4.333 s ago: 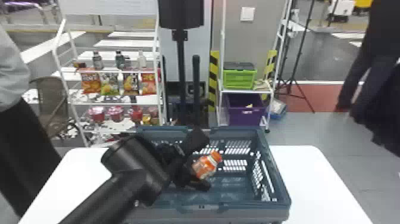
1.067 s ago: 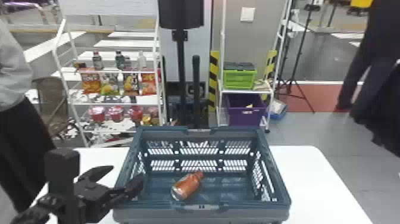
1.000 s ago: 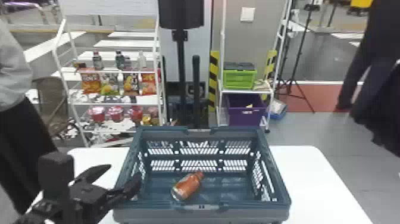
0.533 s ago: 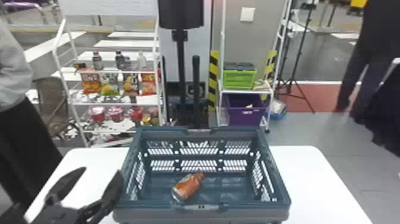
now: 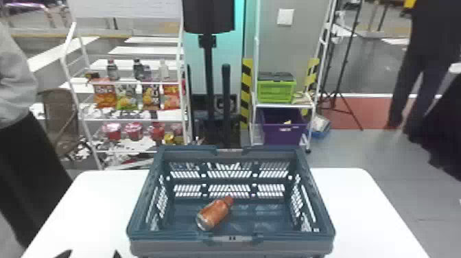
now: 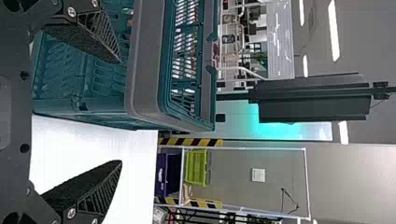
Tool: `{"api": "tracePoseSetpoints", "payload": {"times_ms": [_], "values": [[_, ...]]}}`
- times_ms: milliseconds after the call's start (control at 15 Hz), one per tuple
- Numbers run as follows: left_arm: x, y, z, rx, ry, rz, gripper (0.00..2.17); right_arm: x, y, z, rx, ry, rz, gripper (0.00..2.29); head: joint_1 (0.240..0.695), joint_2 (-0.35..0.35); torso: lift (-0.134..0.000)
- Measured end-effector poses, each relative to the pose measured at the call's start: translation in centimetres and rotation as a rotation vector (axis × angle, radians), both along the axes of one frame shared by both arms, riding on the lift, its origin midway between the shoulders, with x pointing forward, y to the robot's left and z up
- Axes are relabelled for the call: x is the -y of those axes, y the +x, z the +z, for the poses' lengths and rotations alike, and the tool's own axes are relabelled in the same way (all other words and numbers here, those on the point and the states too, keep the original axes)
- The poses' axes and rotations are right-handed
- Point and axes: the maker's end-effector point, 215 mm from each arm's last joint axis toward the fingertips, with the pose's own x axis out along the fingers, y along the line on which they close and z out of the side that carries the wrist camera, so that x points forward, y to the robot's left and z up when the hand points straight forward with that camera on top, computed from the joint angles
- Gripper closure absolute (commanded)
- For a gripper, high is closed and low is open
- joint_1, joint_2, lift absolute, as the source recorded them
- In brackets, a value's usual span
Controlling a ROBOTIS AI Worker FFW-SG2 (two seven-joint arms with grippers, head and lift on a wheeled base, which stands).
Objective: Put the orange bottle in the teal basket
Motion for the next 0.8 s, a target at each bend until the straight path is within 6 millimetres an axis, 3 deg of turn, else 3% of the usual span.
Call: {"api": "tracePoseSetpoints", "payload": {"times_ms": [333, 800], "values": [[0.6, -1.9, -0.1, 0.006, 0.012, -0.010, 0.17, -1.4, -0.5, 0.4, 0.004, 0.011, 0.019, 0.13, 0.499, 0.000, 0.000], [1.0, -2.6, -0.1, 0.008, 0.011, -0.024, 0.17, -2.0, -1.4, 0.9, 0.014, 0.018, 0.018, 0.13, 0.499, 0.000, 0.000]]}}
